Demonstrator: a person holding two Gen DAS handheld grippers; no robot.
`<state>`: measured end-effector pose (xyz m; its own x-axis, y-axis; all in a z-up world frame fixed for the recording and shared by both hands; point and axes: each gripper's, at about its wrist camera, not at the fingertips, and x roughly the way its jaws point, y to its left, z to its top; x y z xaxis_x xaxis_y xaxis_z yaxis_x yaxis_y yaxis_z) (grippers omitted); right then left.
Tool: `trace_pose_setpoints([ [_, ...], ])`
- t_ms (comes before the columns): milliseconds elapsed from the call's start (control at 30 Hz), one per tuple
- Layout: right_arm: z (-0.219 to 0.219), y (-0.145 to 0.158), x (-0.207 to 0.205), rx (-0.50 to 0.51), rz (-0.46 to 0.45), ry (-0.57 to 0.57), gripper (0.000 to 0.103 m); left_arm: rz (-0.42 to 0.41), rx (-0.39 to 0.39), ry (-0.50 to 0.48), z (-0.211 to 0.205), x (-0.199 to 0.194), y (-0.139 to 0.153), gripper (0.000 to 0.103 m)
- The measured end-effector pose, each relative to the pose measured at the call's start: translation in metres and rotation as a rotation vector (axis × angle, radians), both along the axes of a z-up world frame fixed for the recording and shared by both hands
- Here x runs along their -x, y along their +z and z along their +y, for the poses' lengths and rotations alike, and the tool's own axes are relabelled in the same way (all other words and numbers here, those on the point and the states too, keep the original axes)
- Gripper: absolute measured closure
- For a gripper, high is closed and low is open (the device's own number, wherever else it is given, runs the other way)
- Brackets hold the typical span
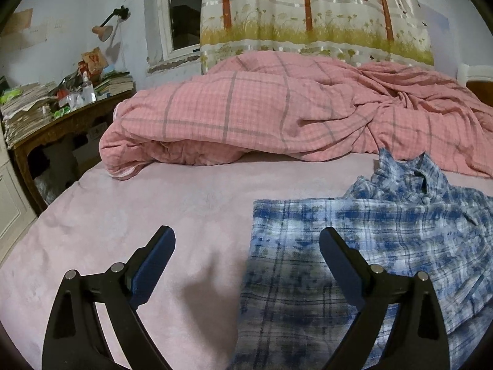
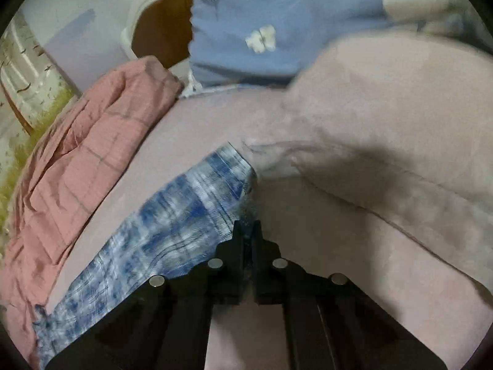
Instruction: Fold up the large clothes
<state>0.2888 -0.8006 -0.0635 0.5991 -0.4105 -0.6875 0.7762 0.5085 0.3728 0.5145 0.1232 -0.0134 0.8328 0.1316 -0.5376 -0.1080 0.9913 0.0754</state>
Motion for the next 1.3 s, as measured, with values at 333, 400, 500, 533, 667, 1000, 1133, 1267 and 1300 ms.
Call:
trace_pose_setpoints([
  [333, 0.189, 0.175, -0.076, 0.359, -0.041, 0.296, 0.099, -0.077, 0.053, -0.035, -0.003, 0.024, 0.035, 0.018],
  [400, 0.236, 0.2, -0.099, 0.372, -0.074, 0.357, 0.099, -0.09, 0.06, -0.045, -0.003, 0.026, 0.04, 0.018],
  [500, 0.31, 0.214, -0.131, 0.396, -0.081, 0.457, 0.099, -0.086, 0.1, -0.053, 0.004, 0.026, 0.043, 0.018],
  [533, 0.331, 0.216, -0.139, 0.39, -0.102, 0.485, 0.099, -0.083, 0.109, -0.047, 0.007, 0.025, 0.043, 0.018],
  [667, 0.411, 0.212, -0.169, 0.305, -0.155, 0.572, 0.099, -0.066, 0.157, -0.04, 0.02, 0.022, 0.043, 0.018],
  [1000, 0.622, 0.107, -0.231, 0.166, -0.087, 0.755, 0.099, -0.058, 0.077, -0.047, 0.013, 0.02, 0.038, 0.018],
  [1133, 0.637, 0.07, -0.238, 0.121, -0.059, 0.783, 0.099, -0.059, 0.101, -0.038, 0.019, 0.019, 0.039, 0.018],
  [1267, 0.651, 0.064, -0.233, 0.139, -0.09, 0.815, 0.099, -0.058, 0.126, -0.014, 0.028, 0.019, 0.04, 0.018],
  [1300, 0.657, 0.067, -0.228, 0.161, -0.12, 0.837, 0.099, -0.061, 0.128, -0.01, 0.029, 0.019, 0.04, 0.018],
])
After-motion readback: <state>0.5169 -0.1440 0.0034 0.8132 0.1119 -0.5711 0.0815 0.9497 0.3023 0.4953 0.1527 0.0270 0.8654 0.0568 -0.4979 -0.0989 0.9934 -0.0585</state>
